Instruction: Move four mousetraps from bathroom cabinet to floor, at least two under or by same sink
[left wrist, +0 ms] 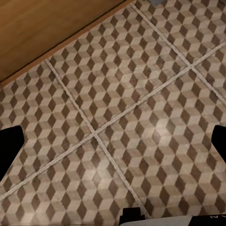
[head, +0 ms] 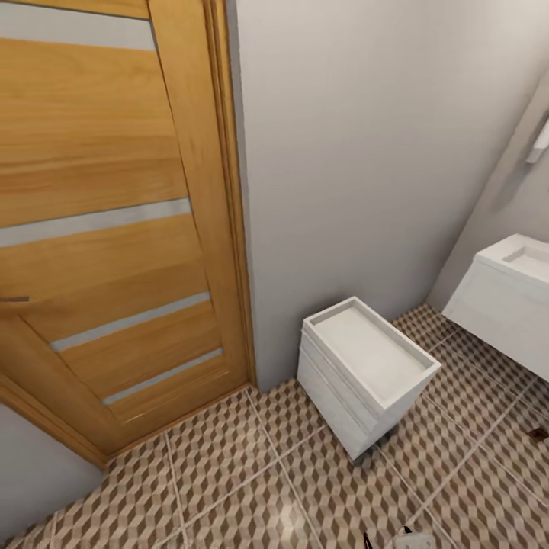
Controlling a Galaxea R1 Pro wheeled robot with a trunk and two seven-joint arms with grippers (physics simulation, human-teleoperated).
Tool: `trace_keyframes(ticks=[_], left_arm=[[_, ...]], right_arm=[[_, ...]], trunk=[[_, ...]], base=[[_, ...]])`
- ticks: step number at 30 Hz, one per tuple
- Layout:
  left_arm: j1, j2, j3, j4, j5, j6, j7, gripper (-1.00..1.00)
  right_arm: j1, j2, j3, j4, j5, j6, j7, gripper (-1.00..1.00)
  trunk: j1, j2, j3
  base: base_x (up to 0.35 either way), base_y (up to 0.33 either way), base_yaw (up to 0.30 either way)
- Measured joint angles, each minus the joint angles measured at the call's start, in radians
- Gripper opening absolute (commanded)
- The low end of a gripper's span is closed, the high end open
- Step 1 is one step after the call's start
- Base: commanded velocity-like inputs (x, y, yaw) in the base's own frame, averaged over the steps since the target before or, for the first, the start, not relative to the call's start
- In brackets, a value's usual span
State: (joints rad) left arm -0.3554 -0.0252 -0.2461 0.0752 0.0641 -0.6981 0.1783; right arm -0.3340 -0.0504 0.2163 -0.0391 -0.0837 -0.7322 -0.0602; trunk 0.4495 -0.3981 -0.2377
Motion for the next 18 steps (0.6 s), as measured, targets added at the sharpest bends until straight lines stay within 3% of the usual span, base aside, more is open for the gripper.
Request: trace_keyframes(ticks=[18], left_arm=[[0.0,0.0,0.0,0.0,0.0,0.0,0.0,1.0]], right_arm=[[0.0,0.0,0.0,0.0,0.0,0.001,0.0,1.0]], trunk=[[0.0,0.0,0.0]], base=[[0.0,0.0,0.287]])
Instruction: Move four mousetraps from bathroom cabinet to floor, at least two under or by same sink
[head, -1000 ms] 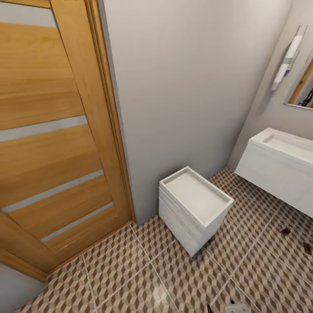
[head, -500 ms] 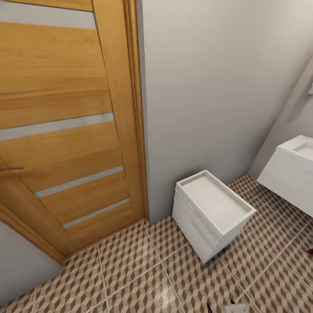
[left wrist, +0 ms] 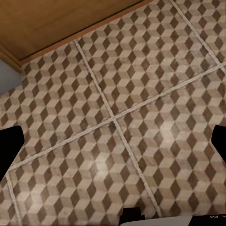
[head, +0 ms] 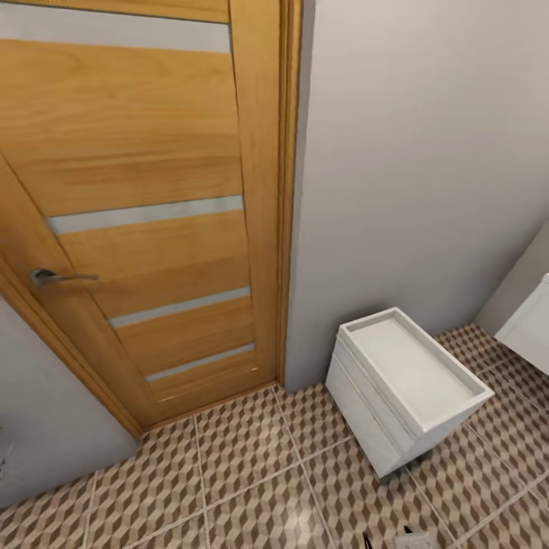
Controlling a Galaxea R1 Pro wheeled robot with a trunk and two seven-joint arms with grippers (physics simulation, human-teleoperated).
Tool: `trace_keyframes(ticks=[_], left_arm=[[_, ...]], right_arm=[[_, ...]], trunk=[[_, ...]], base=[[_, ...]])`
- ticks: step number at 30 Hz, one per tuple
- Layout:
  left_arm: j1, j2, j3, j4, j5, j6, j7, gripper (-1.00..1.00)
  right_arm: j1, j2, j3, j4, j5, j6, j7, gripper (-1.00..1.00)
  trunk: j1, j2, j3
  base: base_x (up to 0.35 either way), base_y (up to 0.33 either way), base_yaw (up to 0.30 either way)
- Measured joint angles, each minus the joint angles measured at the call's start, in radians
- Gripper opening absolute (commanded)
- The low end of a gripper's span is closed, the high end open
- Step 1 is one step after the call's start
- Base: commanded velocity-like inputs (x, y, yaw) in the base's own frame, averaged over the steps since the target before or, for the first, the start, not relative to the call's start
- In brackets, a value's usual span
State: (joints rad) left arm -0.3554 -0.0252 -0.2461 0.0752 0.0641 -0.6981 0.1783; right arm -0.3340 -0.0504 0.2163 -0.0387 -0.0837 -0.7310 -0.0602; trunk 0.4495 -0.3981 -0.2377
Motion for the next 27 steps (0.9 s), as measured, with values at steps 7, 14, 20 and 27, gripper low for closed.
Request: trace_keyframes(ticks=[7,14,20,27], left_arm=[[0.0,0.0,0.0,0.0,0.0,0.0,0.0,1.0],[0.0,0.0,0.0,0.0,0.0,0.0,0.0,1.0],[0.0,0.0,0.0,0.0,0.0,0.0,0.0,1.0],[0.0,0.0,0.0,0.0,0.0,0.0,0.0,1.0]], right_arm=[[0.0,0.0,0.0,0.0,0.0,0.0,0.0,1.0],[0.0,0.0,0.0,0.0,0.0,0.0,0.0,1.0],[0.0,0.0,0.0,0.0,0.0,0.0,0.0,1.0],[0.0,0.0,0.0,0.001,0.0,0.001,0.0,1.0]], trunk=[[0.0,0.0,0.0],[0.0,0.0,0.0],[0.0,0.0,0.0],[0.0,0.0,0.0]], base=[[0.0,0.0,0.287],[0.0,0.0,0.287],[0.0,0.0,0.287],[0.0,0.0,0.287]])
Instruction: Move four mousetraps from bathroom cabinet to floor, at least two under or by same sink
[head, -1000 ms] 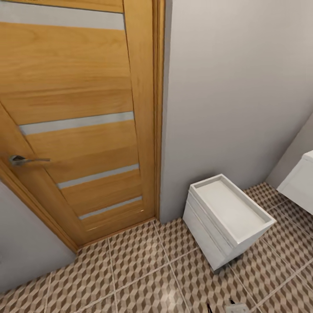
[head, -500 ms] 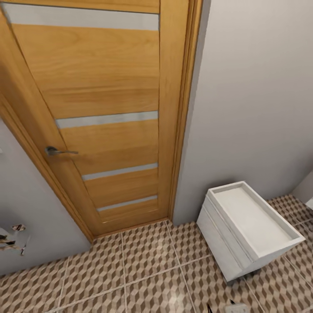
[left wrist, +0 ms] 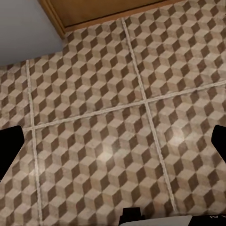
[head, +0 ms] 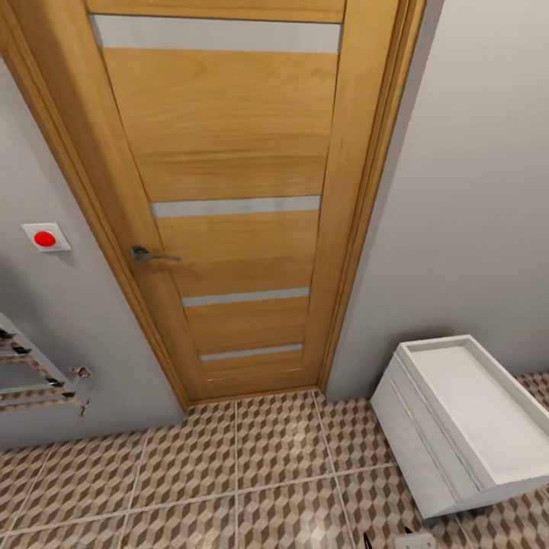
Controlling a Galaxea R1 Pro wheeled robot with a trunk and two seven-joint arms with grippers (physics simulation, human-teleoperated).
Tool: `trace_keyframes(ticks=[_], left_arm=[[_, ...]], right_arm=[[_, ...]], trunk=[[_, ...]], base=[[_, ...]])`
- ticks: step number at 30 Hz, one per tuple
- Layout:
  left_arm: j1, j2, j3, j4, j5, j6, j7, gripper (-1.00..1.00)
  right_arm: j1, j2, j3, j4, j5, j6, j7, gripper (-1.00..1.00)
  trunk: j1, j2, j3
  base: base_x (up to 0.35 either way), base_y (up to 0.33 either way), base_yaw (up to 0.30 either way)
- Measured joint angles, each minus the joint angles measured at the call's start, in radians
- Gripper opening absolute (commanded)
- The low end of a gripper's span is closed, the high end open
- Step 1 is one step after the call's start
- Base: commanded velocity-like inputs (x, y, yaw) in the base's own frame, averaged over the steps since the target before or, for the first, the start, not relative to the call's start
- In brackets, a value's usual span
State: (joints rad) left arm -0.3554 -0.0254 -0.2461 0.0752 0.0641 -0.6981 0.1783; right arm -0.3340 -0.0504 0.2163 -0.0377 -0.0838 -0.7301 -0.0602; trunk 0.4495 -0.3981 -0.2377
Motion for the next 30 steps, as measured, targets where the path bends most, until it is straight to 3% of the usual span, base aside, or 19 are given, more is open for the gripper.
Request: trace_keyframes(ticks=[30], left_arm=[[0.001,0.0,0.0,0.0,0.0,0.0,0.0,1.0]], right_arm=[[0.0,0.0,0.0,0.002,0.001,-0.001,0.0,1.0]], trunk=[[0.0,0.0,0.0]], base=[[0.0,0.0,0.287]])
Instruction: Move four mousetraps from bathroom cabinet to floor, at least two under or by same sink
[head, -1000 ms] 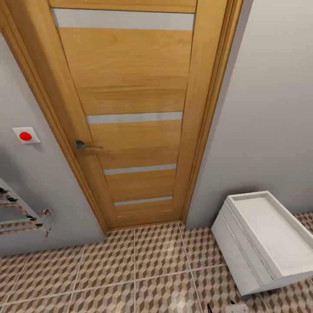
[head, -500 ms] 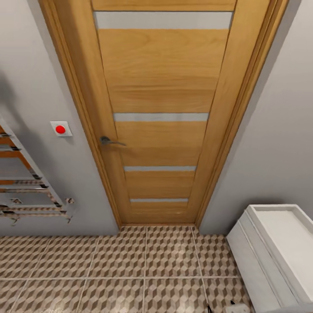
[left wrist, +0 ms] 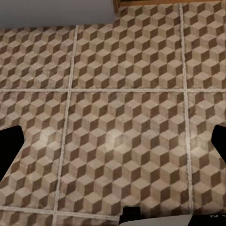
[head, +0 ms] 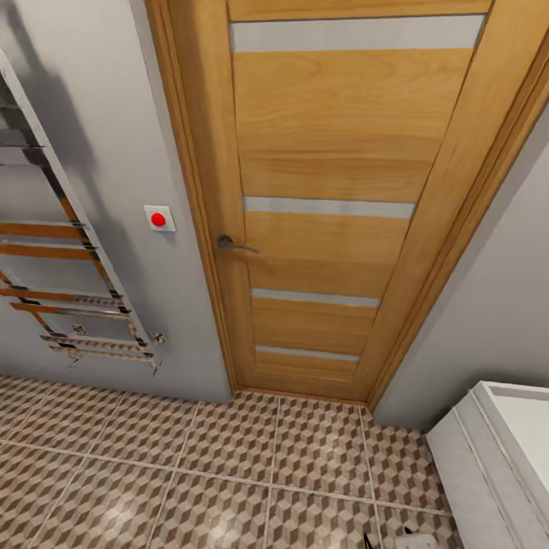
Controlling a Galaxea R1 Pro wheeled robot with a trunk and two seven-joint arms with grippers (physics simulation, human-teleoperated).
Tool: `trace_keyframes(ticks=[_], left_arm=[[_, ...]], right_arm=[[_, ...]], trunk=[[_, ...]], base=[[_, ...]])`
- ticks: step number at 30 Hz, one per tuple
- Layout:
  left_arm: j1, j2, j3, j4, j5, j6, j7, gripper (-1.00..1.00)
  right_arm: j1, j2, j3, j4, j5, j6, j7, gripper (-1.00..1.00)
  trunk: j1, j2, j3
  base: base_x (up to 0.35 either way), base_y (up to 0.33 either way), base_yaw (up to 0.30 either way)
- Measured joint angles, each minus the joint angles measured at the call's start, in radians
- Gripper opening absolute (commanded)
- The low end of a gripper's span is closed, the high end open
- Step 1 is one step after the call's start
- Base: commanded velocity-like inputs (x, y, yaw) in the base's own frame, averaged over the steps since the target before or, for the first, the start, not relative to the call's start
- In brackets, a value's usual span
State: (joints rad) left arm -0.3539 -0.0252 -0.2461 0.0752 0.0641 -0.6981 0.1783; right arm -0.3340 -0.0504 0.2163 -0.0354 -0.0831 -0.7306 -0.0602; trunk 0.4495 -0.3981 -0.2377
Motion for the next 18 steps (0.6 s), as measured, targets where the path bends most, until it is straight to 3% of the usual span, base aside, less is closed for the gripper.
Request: trace_keyframes(ticks=[18], left_arm=[[0.001,0.0,0.0,0.0,0.0,0.0,0.0,1.0]], right_arm=[[0.0,0.0,0.0,0.0,0.0,0.0,0.0,1.0]], trunk=[[0.0,0.0,0.0]], base=[[0.0,0.0,0.287]])
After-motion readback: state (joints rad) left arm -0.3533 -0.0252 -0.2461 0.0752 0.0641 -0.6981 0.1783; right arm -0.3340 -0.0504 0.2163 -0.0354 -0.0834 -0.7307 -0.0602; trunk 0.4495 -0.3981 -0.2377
